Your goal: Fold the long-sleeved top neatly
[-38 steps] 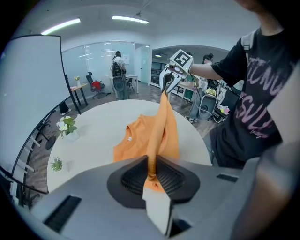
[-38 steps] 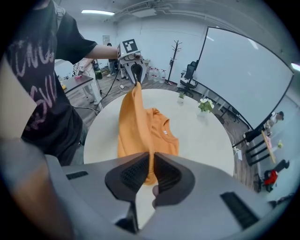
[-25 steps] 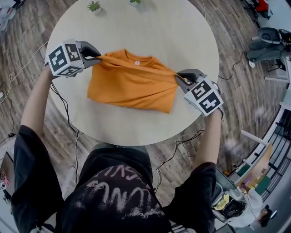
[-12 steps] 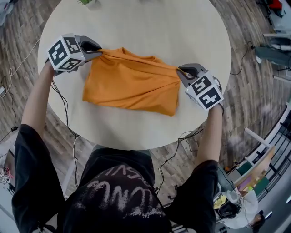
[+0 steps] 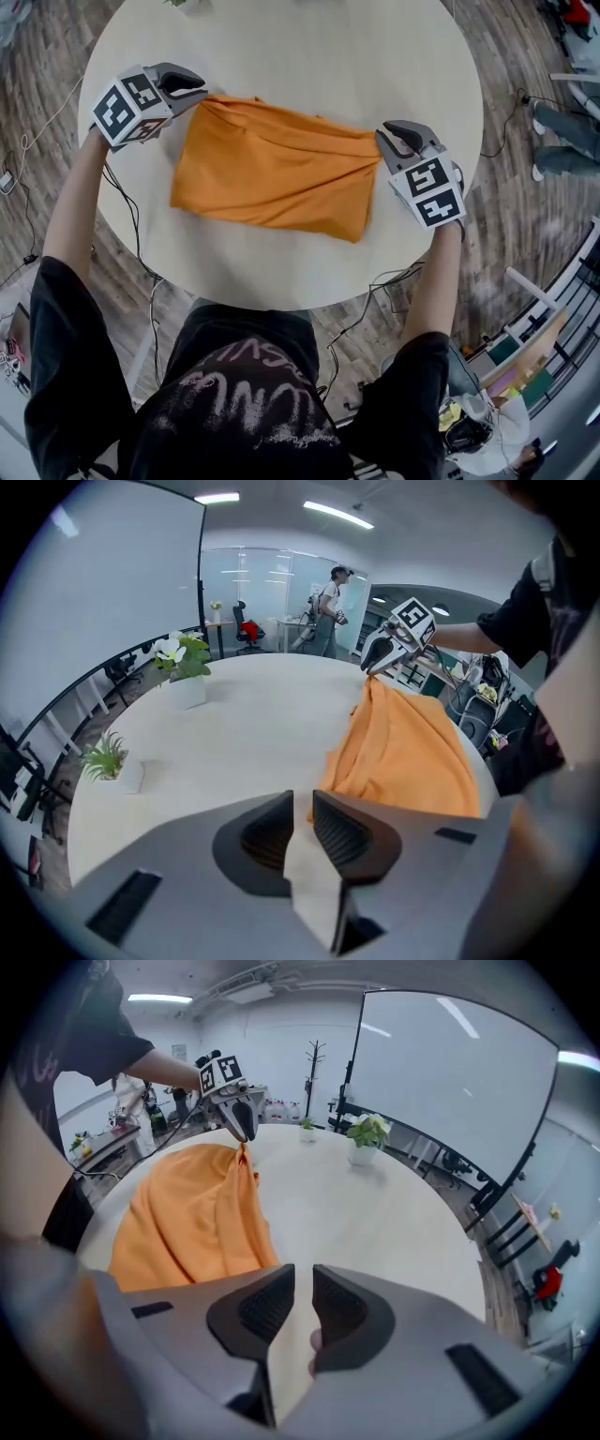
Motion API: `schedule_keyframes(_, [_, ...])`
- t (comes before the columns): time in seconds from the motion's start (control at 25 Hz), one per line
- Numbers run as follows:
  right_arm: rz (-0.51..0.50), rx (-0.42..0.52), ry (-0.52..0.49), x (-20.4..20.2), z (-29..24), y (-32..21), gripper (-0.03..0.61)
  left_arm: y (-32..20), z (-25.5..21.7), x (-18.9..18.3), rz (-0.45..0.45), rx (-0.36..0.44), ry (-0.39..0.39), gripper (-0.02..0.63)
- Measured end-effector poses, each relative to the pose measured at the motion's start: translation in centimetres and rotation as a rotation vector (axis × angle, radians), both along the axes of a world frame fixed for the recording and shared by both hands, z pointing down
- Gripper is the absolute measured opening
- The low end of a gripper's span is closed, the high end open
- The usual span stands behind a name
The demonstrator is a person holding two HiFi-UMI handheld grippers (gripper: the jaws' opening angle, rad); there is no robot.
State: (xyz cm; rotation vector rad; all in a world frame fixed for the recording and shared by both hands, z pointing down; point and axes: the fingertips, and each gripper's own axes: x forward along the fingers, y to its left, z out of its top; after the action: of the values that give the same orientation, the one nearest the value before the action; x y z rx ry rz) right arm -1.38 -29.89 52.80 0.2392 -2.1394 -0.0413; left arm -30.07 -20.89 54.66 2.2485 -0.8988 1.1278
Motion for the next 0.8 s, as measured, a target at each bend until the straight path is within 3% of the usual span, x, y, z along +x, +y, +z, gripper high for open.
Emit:
schedule_keyframes(0.32, [0.108,0.062,-0.079,2.5,-3.3,0.6,0.062,0.7,-3.2,-1.3,-0.051,0.086,-0.035,0.069])
schedule_keyframes(0.56, [0.176,0.052,-0.097,5.7,-4.3,3.7,0.007,1.6,-6.3,0.3,-0.015,0.127,-0.037,0.011])
schedule_keyframes(0.8, [0.249,0.013,-0.17,7.0,-5.2,9.1,0.005,3.7,-9.0,2.9,0.029,0.201,-0.031,0.011])
